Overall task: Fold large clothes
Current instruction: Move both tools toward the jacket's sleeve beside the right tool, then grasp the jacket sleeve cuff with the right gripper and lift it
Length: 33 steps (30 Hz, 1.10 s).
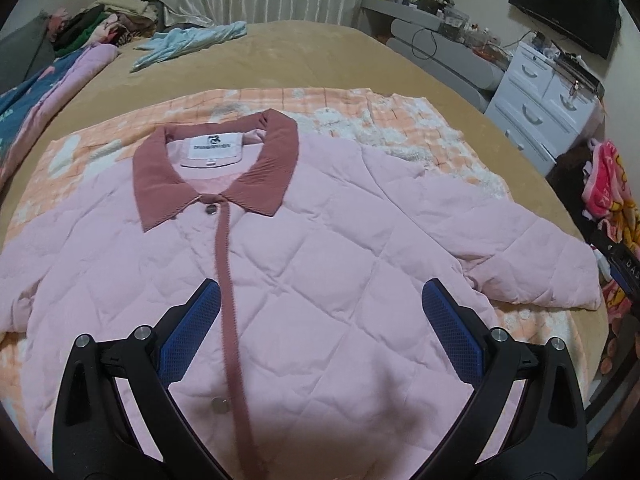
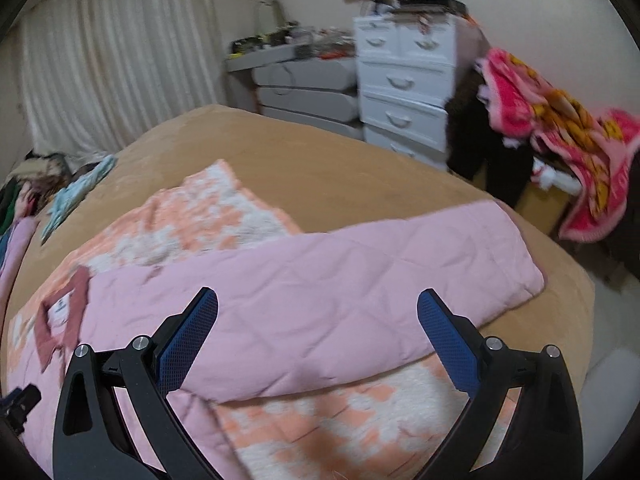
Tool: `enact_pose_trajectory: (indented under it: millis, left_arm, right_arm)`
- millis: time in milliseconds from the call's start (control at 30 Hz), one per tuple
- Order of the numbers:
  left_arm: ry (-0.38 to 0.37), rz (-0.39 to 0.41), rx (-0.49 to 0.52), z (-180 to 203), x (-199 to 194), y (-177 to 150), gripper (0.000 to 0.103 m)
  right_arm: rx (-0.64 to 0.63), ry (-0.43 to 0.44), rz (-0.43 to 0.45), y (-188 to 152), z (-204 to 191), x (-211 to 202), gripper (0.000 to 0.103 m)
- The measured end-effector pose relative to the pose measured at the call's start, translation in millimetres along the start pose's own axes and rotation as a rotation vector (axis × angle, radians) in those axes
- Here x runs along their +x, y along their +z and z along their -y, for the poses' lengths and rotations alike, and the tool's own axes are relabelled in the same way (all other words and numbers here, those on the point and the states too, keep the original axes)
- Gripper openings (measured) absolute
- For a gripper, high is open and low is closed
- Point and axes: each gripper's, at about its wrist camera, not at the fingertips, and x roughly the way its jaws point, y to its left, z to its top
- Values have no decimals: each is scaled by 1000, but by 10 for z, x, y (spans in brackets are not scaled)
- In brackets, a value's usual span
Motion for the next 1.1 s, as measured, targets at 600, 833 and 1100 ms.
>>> enact_pose_trajectory:
  millis: [600,833,1100]
  left_arm:
    - [-24,-72,35,199,558,91,94]
    - [-14,-66,15,74,611,170,94]
    - [-14,-58,-11,-109,560,193,94]
  right_arm:
    - [424,-23,-168,-128,1092,706,99]
    - [582,-52,-219,-266,1375,1010,99]
    - [717,21,-129,-275,1679,1138,99]
